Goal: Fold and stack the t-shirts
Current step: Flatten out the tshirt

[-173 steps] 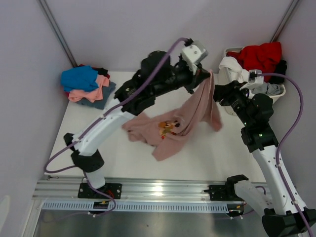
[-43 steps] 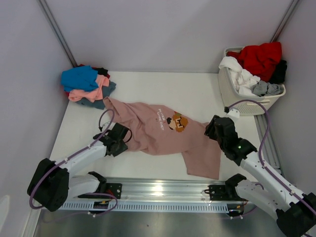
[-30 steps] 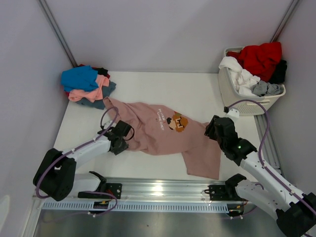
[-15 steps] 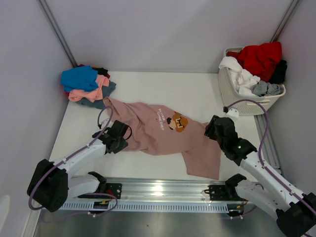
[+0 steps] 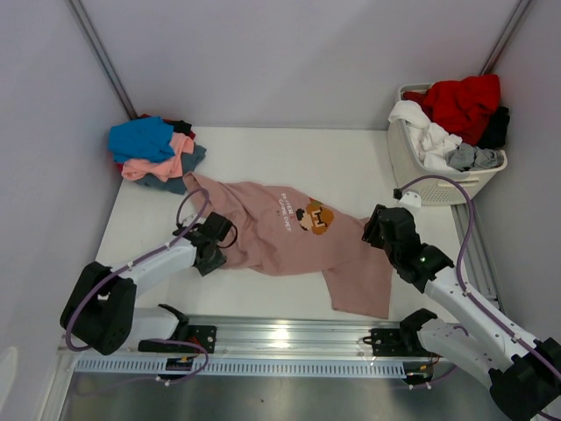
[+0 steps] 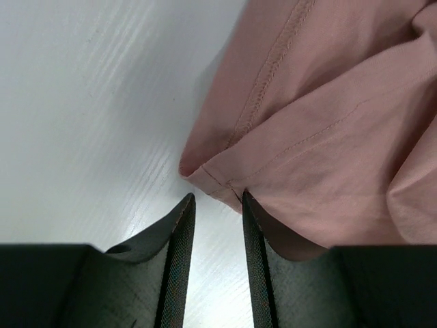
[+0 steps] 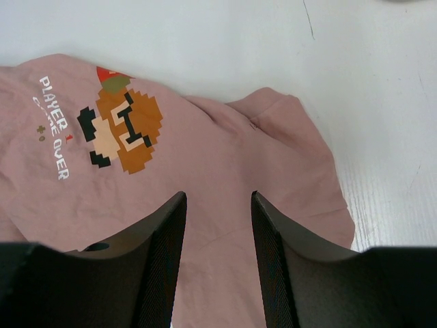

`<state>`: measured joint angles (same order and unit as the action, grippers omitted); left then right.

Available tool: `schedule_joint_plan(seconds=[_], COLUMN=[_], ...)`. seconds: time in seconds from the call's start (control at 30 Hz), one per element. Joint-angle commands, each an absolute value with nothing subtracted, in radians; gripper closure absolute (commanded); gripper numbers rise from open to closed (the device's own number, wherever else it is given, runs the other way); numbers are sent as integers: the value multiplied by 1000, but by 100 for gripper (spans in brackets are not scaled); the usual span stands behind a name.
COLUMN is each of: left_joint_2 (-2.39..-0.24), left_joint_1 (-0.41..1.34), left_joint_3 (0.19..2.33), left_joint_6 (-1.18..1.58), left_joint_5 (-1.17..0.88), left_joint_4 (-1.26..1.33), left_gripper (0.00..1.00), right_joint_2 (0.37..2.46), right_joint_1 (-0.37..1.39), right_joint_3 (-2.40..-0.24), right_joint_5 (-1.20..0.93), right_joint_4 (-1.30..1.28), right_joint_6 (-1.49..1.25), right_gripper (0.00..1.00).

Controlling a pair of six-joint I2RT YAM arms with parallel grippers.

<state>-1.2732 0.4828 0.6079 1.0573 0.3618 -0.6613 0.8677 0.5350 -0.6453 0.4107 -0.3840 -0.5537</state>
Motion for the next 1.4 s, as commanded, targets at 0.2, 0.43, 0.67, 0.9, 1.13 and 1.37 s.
schedule_joint_plan(seconds=[0.2, 0.43, 0.67, 0.9, 1.13, 1.37], left_joint_2=[-1229, -1269, -1359, -1457, -1496, -1375], left_joint_1=[442, 405, 388, 382, 382, 377], left_joint_3=[658, 657, 683, 793, 842, 790], left_joint_6=[1034, 1032, 1025, 971, 934, 934], left_joint_5=[391, 388, 374, 368, 368, 342], left_joint_4=[-657, -655, -660, -715, -741, -733], left_gripper=[63, 63, 65, 68, 94, 99], right_joint_2=[884, 896, 900, 902, 900, 926], right_joint_1=[540, 540, 540, 540, 540, 526], right_joint_3=[-680, -683, -699, -710, -719, -721], right_joint_5=[428, 416, 411, 411, 420, 454], right_joint_4=[-353, -353, -357, -360, -357, -376], right_joint_6=[-531, -532, -529, -522, -509, -512], right_gripper=[53, 53, 53, 53, 52, 52])
